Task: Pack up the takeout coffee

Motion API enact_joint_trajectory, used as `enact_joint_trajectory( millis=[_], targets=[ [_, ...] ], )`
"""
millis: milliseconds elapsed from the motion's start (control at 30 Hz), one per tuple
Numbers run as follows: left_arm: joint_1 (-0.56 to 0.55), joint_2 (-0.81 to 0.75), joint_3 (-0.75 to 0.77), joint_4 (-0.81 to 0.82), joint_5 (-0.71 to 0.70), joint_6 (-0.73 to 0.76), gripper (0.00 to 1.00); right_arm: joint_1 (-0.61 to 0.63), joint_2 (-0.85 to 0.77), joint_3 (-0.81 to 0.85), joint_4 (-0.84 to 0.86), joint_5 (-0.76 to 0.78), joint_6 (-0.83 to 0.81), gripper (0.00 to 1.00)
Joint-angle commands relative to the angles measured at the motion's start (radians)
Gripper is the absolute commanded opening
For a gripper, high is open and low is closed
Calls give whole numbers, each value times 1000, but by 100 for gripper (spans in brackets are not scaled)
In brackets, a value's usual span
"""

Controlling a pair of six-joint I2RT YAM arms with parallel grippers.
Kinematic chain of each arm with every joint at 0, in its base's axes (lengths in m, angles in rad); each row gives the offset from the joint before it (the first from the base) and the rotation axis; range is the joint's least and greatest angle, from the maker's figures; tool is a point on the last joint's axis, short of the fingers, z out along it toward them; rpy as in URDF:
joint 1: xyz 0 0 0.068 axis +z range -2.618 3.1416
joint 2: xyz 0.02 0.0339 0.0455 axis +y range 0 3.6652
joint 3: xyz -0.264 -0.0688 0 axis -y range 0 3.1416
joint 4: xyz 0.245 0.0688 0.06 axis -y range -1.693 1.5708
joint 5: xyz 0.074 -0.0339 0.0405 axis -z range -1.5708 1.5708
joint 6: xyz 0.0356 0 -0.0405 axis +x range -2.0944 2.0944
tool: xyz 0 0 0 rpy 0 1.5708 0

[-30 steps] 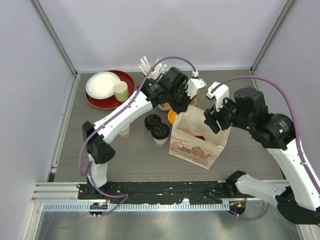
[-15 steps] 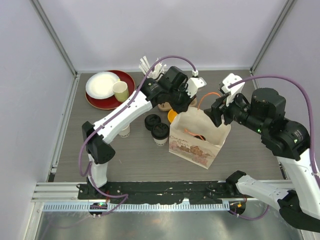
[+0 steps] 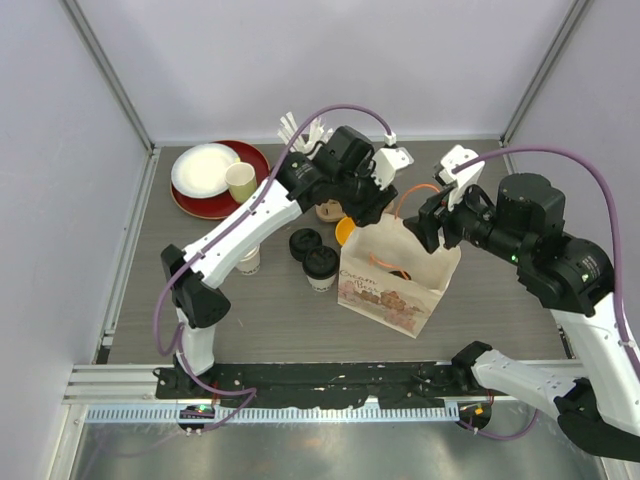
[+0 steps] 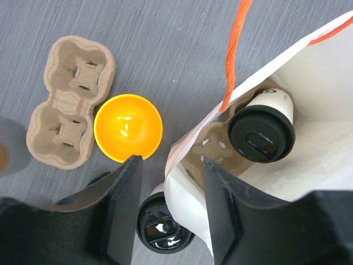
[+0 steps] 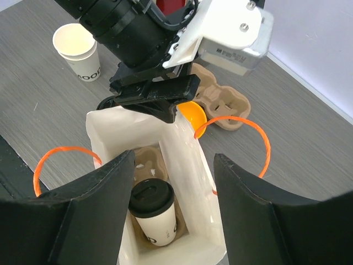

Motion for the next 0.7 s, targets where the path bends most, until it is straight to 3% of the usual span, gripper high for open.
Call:
enact_joint_trajectory(
  millis=[0,67,267,667],
  targets=[
    [-3,-26,65,-8,-15,11,55,-2,12,-4,85,-31,31,64],
    [-3,-33,73,-10,-16,11,65,-1,19,-6,94,-43,40,64],
    [0,-62,106,-35,-24,4,82,-1,27,-16,134,-55,59,64],
    [33,-138,163,-91,-33,-19,94,-1,88,29,230,-103,115,65]
  ],
)
